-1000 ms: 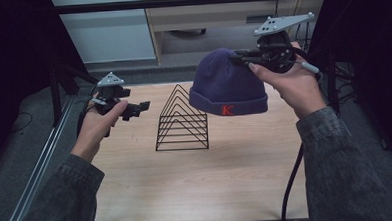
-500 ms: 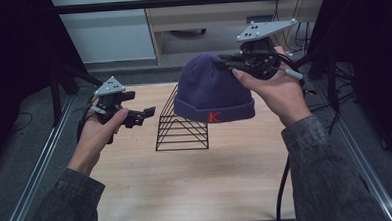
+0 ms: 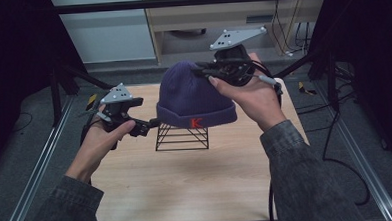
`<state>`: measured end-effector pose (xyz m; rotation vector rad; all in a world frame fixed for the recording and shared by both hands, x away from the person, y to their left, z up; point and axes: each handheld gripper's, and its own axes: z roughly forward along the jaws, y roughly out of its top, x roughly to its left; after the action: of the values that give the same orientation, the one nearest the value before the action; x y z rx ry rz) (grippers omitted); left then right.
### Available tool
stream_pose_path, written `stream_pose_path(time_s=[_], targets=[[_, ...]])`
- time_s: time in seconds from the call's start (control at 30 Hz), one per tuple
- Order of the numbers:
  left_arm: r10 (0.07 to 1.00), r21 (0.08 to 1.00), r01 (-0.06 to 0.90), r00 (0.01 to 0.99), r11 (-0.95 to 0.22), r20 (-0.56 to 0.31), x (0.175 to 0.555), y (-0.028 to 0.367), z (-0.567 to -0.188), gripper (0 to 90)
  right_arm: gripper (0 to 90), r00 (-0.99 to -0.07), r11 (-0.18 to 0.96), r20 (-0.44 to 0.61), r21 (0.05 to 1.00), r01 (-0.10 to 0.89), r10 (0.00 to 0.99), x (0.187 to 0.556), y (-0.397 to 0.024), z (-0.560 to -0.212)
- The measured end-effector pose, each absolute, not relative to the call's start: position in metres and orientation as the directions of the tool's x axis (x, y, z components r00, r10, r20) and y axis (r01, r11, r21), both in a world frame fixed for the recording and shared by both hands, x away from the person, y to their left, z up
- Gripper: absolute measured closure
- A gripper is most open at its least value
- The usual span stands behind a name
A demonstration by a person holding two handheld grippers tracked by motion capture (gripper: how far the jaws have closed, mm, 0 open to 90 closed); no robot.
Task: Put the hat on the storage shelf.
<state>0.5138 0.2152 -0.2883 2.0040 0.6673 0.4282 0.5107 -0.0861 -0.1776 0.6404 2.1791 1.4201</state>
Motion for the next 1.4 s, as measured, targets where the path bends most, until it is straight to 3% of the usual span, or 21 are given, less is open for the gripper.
stream_pose_path(time_s=[0.43,0.53,0.67,0.73,0.77,1.07,1.4], targets=[[0.57,0.842,0.303,0.822,-0.446,0.006,0.515,0.205,-0.305,6.6,81.8,-0.81,0.375,-0.138,0.921,0.106,0.57,0.503,-0.063,-0.175],[0.552,0.83,0.319,0.834,-0.457,-0.016,0.516,0.203,-0.307,18.7,81.7,-0.81,0.385,-0.146,0.917,0.104,0.567,0.505,-0.063,-0.175],[0.558,0.824,0.315,0.83,-0.471,0.001,0.521,0.2,-0.308,50.0,81.8,-0.807,0.404,-0.158,0.909,0.106,0.568,0.508,-0.065,-0.177],[0.578,0.832,0.329,0.816,-0.447,-0.012,0.526,0.199,-0.309,61.7,81.7,-0.803,0.406,-0.159,0.907,0.11,0.574,0.513,-0.067,-0.178],[0.585,0.833,0.334,0.811,-0.44,-0.016,0.528,0.198,-0.309,63.3,81.7,-0.8,0.405,-0.162,0.908,0.109,0.578,0.515,-0.069,-0.179],[0.662,0.852,0.316,0.748,-0.417,0.047,0.546,0.192,-0.293,67.0,81.3,-0.774,0.378,-0.151,0.918,0.121,0.615,0.538,-0.085,-0.18],[0.703,0.853,0.34,0.71,-0.396,0.043,0.558,0.205,-0.299,67.0,81.0,-0.766,0.364,-0.117,0.918,0.159,0.632,0.564,-0.078,-0.195]])
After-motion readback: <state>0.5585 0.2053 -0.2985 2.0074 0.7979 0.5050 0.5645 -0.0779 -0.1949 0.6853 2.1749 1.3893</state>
